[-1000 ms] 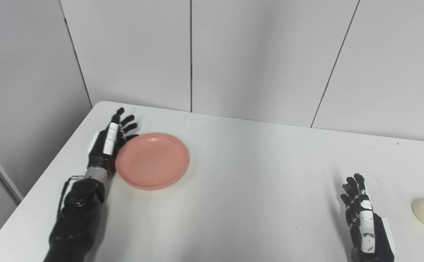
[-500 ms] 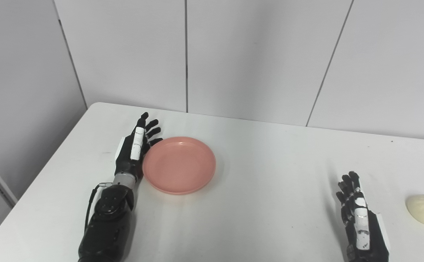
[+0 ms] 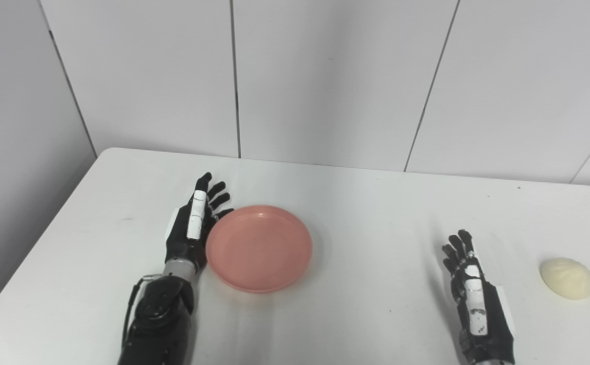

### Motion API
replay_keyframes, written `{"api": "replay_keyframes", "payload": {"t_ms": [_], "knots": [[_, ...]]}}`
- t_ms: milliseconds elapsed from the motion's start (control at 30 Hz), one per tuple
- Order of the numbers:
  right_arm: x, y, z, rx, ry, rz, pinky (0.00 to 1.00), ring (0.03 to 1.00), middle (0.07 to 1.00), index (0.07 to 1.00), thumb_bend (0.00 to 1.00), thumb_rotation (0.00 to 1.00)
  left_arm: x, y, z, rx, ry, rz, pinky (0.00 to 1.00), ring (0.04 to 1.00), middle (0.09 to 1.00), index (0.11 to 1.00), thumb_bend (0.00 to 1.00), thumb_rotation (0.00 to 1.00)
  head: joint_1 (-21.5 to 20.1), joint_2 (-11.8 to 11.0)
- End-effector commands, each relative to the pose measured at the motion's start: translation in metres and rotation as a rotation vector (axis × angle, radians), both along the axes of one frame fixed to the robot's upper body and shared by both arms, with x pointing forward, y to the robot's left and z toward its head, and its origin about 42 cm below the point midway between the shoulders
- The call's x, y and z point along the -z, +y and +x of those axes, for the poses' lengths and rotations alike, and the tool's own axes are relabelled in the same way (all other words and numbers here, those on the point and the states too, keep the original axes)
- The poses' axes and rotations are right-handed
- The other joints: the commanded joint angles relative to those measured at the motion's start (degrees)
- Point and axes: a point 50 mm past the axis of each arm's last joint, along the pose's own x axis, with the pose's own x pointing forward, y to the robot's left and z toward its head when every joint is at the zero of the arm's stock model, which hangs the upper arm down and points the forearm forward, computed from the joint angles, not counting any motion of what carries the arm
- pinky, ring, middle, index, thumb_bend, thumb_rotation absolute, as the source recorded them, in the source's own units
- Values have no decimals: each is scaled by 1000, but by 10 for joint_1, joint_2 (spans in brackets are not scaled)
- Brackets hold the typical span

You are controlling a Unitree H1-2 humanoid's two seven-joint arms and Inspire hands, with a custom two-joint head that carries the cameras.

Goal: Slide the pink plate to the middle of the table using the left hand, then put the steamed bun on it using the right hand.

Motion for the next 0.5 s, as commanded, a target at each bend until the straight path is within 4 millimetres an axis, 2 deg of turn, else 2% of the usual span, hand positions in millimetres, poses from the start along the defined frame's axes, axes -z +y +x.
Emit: {"api": "replay_keyframes", "payload": {"t_ms": [0,367,467], "knots": [[1,10,-2,-1,-23,15,985,958,963,983,817,990,-19,-10,4,15,-57,6,780,862,919,947,1000,943,-7,1],[-2,28,-1,4,-28,24,989,963,957,980,802,972,-21,-27,0,43,-26,-12,831,907,936,950,1000,946,-55,8],[-3,31,-1,3,-31,21,989,966,962,985,794,976,-19,-33,-3,57,-24,-9,808,907,936,963,1000,959,-62,9]]}}
